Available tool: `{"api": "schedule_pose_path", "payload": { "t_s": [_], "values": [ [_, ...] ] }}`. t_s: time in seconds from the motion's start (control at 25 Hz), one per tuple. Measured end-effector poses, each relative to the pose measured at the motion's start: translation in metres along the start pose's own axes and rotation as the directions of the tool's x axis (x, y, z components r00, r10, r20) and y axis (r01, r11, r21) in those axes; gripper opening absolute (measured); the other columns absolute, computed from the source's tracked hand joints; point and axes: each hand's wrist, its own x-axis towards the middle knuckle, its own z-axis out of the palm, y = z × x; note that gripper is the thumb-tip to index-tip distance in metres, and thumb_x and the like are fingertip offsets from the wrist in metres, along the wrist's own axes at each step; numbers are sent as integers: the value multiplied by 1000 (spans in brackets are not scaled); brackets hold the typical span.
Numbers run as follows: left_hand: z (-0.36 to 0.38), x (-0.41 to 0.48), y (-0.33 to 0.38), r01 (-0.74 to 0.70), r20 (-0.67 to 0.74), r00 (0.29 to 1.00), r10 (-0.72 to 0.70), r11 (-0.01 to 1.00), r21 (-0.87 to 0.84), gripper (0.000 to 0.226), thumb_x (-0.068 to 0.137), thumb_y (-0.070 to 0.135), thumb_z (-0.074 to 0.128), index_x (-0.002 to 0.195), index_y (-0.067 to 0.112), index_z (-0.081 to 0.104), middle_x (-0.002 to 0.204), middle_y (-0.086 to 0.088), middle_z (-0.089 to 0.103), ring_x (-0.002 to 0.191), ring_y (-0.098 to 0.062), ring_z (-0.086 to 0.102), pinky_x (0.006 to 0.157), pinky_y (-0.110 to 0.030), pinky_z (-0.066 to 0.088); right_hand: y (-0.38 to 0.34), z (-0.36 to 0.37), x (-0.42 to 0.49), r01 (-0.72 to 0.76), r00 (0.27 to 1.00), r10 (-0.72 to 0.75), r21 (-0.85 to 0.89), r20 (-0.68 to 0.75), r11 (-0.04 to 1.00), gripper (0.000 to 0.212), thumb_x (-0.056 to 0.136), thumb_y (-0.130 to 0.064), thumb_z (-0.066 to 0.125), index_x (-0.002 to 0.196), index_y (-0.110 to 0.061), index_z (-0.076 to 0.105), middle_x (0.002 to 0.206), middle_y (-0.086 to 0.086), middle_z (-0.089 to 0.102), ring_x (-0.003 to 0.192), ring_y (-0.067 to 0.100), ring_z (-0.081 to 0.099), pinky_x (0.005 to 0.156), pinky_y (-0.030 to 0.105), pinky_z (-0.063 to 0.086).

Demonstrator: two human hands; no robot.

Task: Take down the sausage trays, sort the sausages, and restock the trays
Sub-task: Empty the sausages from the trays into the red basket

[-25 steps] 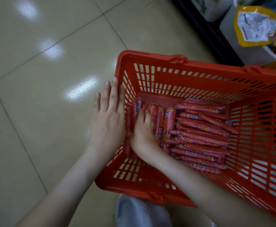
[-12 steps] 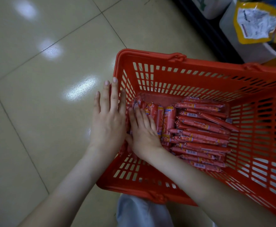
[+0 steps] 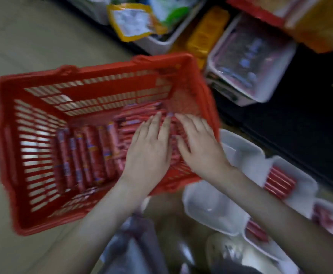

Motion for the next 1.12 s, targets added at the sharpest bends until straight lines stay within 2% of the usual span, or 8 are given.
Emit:
{"api": "schedule_pose_path", "payload": {
  "t_s": [0.24,0.36,0.44,0.6,0.8,0.92,1.0,1.12],
  "values": [
    [59,-13,144,-436,111,878,465,873,-218,49,78,16,64,126,4,57,126,-15,60,107,-29,62,94,-36,45,138,-54,-163,-399,881,425,158,-206,903,32,90,-15,48,117,-3,58,114,11,59,108,20,47,99,17,30],
    [118,-32,176,-507,321,758,567,823,-256,53,81,11,66,132,5,52,135,-15,54,117,-30,56,100,-40,44,208,-23,-244,-690,712,698,110,-72,715,32,87,2,53,119,-2,58,114,19,58,105,36,54,93,39,42],
    [159,-43,188,-596,358,688,632,773,-218,44,80,10,59,124,7,61,127,-14,61,111,-28,62,94,-38,49,242,10,-284,-788,613,779,27,137,615,38,85,3,56,123,-3,56,119,18,57,108,36,55,93,39,43],
    [217,-64,194,-700,408,606,682,702,-133,57,76,9,31,123,6,62,127,-15,61,113,-29,61,95,-42,47,268,78,-322,-668,542,704,-273,459,692,59,77,-25,68,131,-17,46,125,6,51,117,32,50,101,46,39],
    [242,-75,197,-724,370,598,711,677,-132,56,78,5,35,131,2,53,137,-20,50,124,-34,52,101,-49,41,279,99,-321,-510,638,636,-381,433,771,52,81,-28,64,126,-14,43,122,6,48,114,28,47,99,41,36],
    [243,-67,204,-679,422,624,658,723,-123,65,70,4,68,133,2,52,140,-20,47,128,-33,48,105,-46,34,284,94,-317,-660,596,689,-236,413,713,35,88,-23,55,121,-12,46,122,8,53,114,28,49,98,38,37],
    [237,-64,211,-610,400,680,615,777,-158,64,70,7,75,130,2,54,138,-19,49,126,-32,50,106,-42,31,281,80,-309,-809,553,751,19,360,587,29,90,-21,57,115,-9,52,110,11,62,101,29,58,87,37,44],
    [220,-61,229,-232,478,753,451,863,-449,42,88,12,61,130,8,54,132,-11,53,120,-23,51,107,-33,38,273,49,-293,-844,354,876,515,328,148,10,85,-12,65,94,-9,60,74,1,65,69,21,60,69,32,52]
  ]
}}
